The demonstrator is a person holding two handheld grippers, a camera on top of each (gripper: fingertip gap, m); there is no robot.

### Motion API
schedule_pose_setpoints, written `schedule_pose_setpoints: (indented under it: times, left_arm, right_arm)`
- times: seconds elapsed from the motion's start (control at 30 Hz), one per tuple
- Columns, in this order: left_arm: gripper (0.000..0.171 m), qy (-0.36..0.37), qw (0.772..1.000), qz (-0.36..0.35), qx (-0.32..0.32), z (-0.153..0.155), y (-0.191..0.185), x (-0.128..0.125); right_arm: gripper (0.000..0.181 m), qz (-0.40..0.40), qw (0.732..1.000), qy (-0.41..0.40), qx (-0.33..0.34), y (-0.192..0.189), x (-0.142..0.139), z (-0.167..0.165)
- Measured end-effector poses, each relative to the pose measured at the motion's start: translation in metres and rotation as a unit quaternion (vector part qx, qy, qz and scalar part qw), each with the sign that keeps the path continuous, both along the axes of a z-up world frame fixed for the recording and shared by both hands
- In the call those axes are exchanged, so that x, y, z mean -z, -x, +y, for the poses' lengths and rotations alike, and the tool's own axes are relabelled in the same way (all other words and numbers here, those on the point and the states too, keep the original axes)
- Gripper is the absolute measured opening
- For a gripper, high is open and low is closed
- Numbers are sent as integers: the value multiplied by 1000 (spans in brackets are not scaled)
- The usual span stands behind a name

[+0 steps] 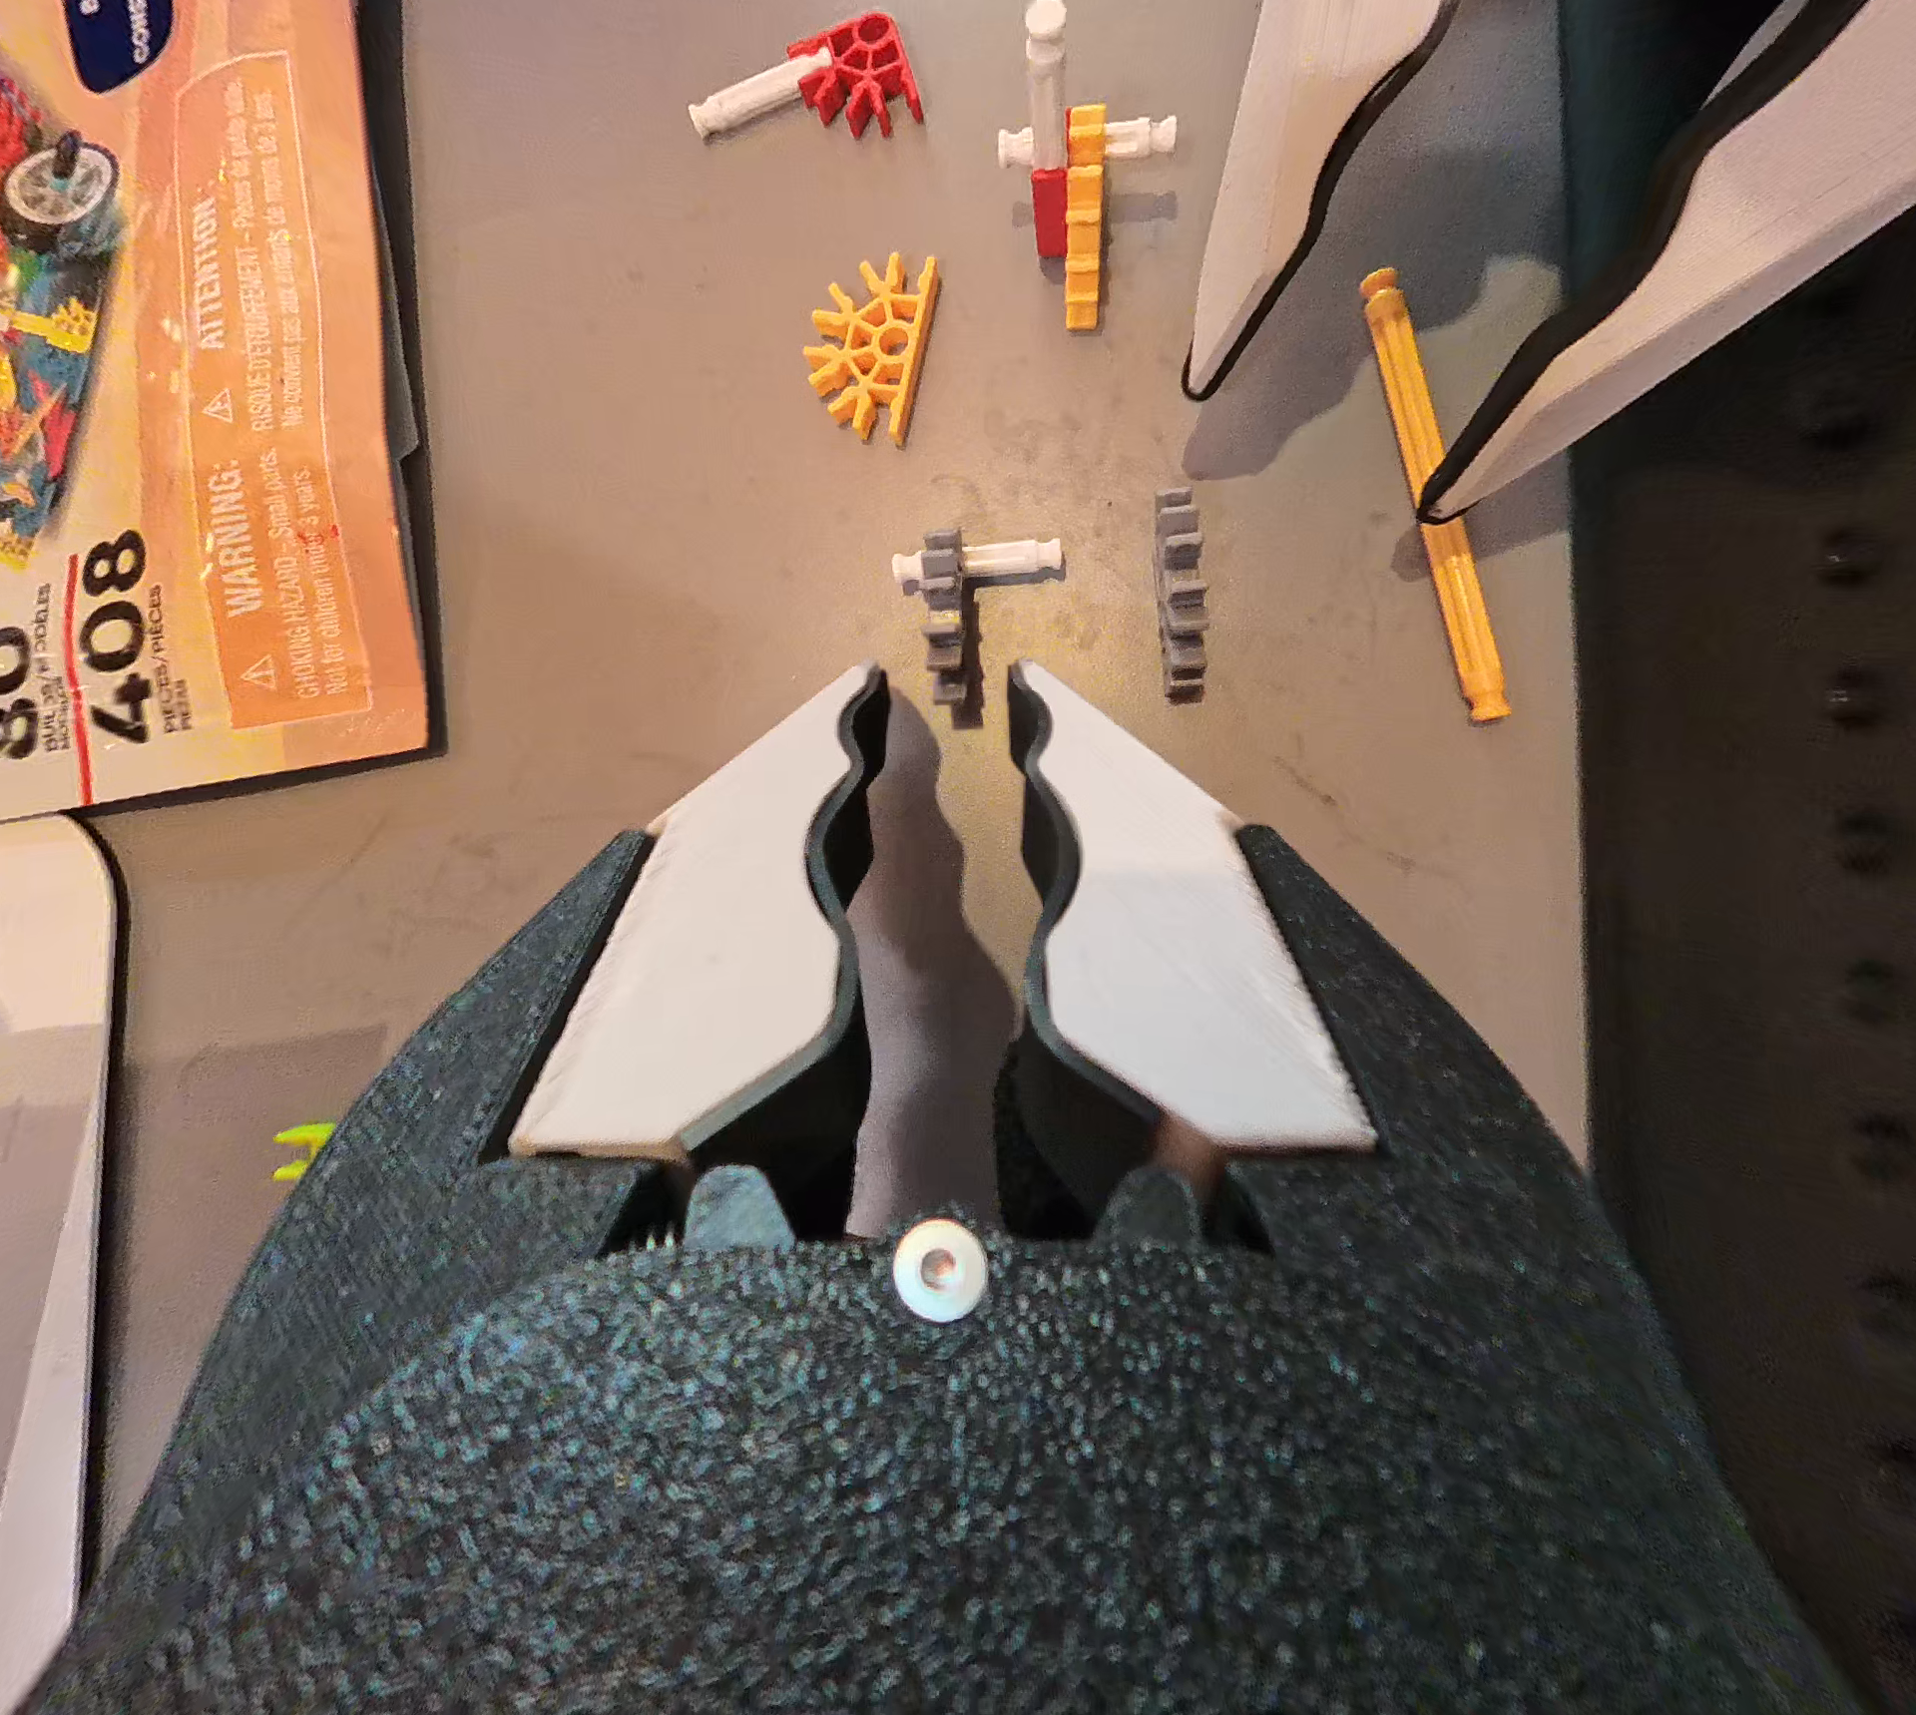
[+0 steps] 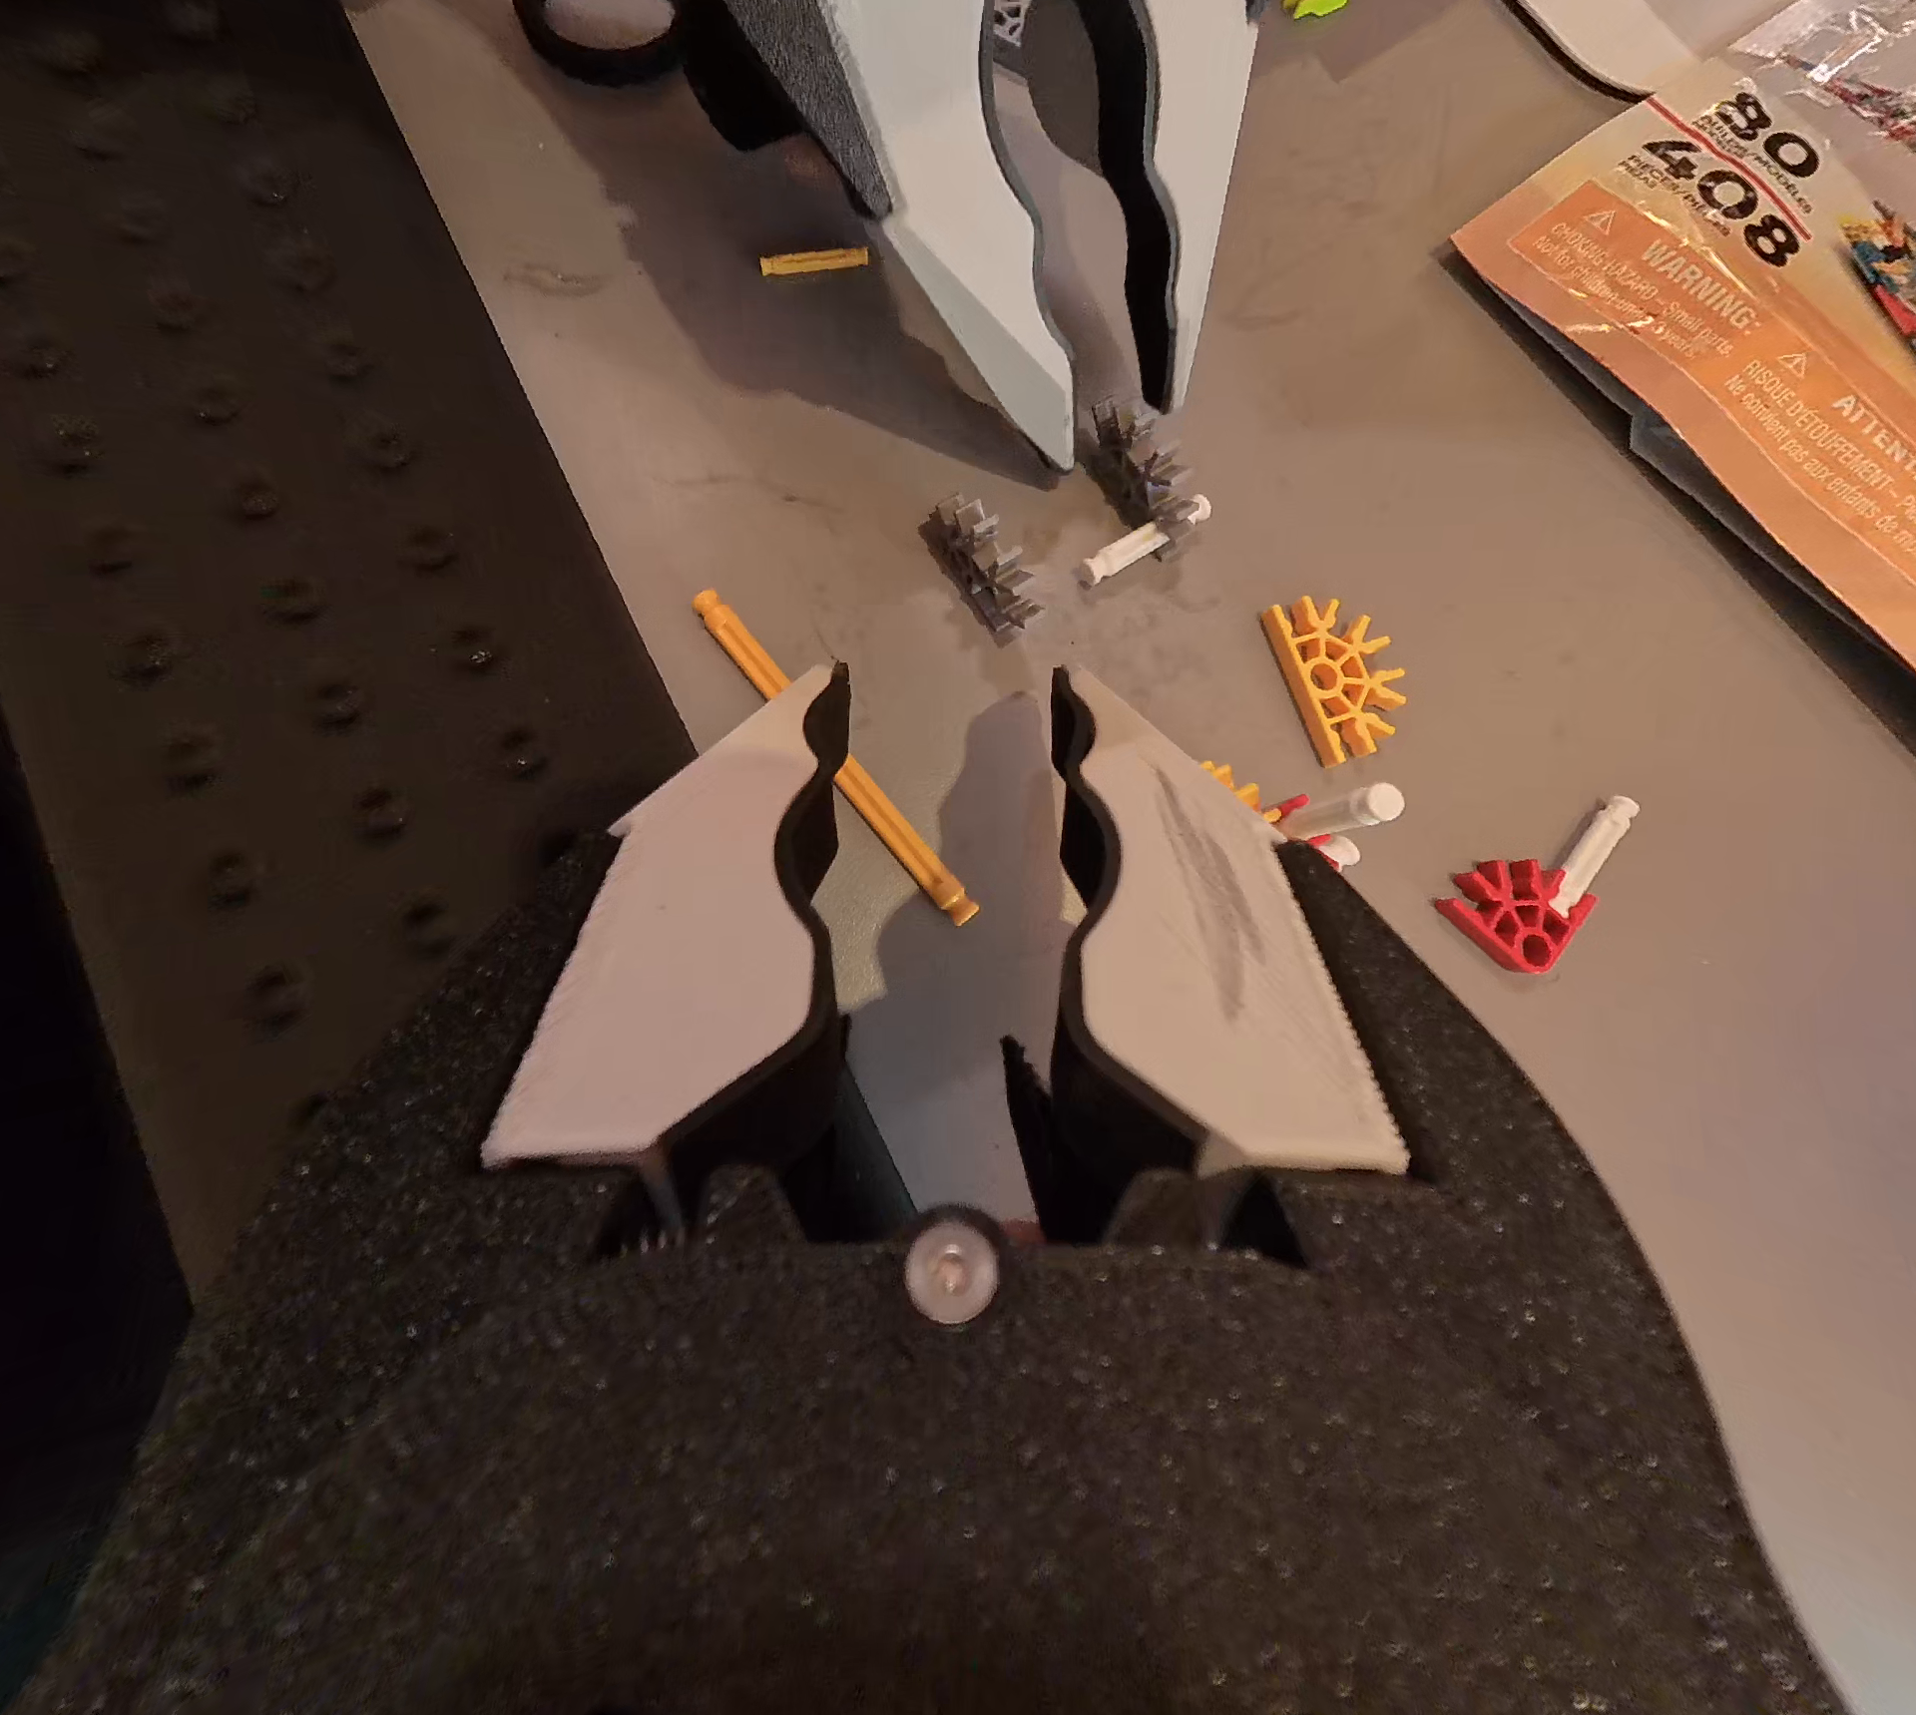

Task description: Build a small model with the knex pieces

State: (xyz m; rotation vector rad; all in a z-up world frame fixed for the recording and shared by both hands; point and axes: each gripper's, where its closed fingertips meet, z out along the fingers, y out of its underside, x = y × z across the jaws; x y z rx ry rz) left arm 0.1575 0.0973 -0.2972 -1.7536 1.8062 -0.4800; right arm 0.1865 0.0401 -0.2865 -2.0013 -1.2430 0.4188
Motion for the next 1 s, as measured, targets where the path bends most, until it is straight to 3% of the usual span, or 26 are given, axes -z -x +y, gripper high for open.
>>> schedule_pose_setpoints:
  times: [0.17, 1.0]
  left_arm:
    - [23, 8, 1000, -18, -15, 4, 7, -12]
    - [23, -2, 1000, 0, -11, 4, 9, -2]
  right_arm:
    - [38, -1, 1000, -3, 1, 0, 0, 0]
    - [38, -1, 1000, -6, 1, 0, 0, 0]
